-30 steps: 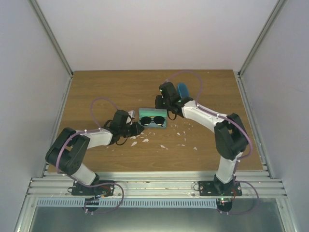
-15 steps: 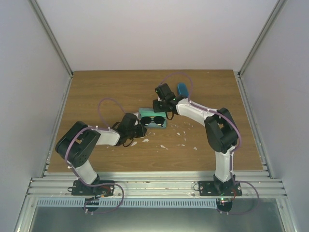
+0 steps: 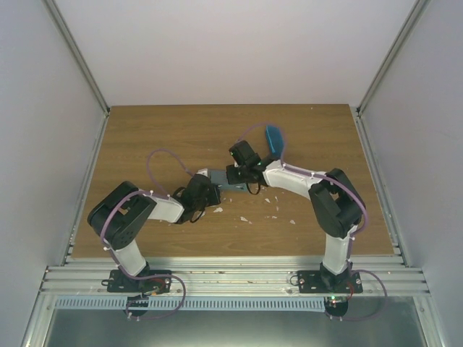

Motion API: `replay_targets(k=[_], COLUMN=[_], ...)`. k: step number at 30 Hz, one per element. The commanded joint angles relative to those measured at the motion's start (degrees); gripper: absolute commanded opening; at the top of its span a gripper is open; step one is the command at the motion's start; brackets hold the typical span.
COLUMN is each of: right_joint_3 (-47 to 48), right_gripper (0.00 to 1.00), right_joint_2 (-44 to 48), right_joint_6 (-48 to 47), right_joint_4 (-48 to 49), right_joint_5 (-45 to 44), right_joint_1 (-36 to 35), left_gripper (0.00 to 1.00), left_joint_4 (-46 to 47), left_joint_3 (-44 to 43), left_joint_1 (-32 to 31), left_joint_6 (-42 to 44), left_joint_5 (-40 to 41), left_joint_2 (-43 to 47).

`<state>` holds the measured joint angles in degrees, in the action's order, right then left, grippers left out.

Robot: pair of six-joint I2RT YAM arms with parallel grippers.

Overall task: Organize the sunglasses
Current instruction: Close the sunglasses case at the center of the board, then pick up the sunglasses case from the center of the board.

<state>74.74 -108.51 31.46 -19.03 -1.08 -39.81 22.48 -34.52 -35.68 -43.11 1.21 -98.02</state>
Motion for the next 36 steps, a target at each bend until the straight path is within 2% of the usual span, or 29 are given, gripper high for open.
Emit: replay_targets(k=[1,6,10,13,16,18,23,30,33,36], right_joint_3=[-4.8,-4.3,-2.3,-1.0,-1.0,-0.8,2.3,6.2,4.3,2.8], right_gripper=[0.34,0.34,0.4,0.56,0.83,0.98,1.0,1.0,1.0,1.0], right_joint_2=[0.4,2.9,3.9,2.2,0.6,-0.5,-4.2,-6.9,-5.9,-5.4], right_joint_6=[3.4,3.1,-1.2,-8.6,-16.2,-20.8,-28.3,-29.8,-28.9,-28.2], right_joint_4=[-2.3,-3.2,-3.2,-3.1,-1.6,-1.0,-2.5,-8.2,-9.0,-11.1], right_joint_5=[4.2,1.3,-1.1,-1.4,2.2,4.5,12.1,22.2,21.5,14.8], right_joint_1=[-2.8,-2.7,-2.1,-1.0,0.9,2.0,3.9,4.1,2.9,0.3], left_gripper=[0.05,0.05,0.06,0.08,0.13,0.2,0.4,0.49,0.51,0.53], left_joint_4=[2.8,2.5,-0.7,-3.9,-6.8,-8.3,-11.0,-13.9,-15.0,-16.1], left_joint_3=[3.6,6.3,7.5,7.4,7.4,7.6,7.4,5.9,5.1,4.3], left_joint_1=[-0.6,-1.1,-1.0,-0.3,1.4,2.7,6.4,10.4,11.1,11.8], left_joint_6=[-1.2,-2.1,-1.9,-1.0,-0.2,0.1,1.1,2.4,3.0,3.4], left_joint_5=[5.8,6.5,6.4,5.7,3.9,2.6,-1.7,-7.9,-8.7,-9.2], left_joint_2=[-0.5,4.5,9.5,13.2,16.9,19.3,24.5,28.7,29.8,30.5])
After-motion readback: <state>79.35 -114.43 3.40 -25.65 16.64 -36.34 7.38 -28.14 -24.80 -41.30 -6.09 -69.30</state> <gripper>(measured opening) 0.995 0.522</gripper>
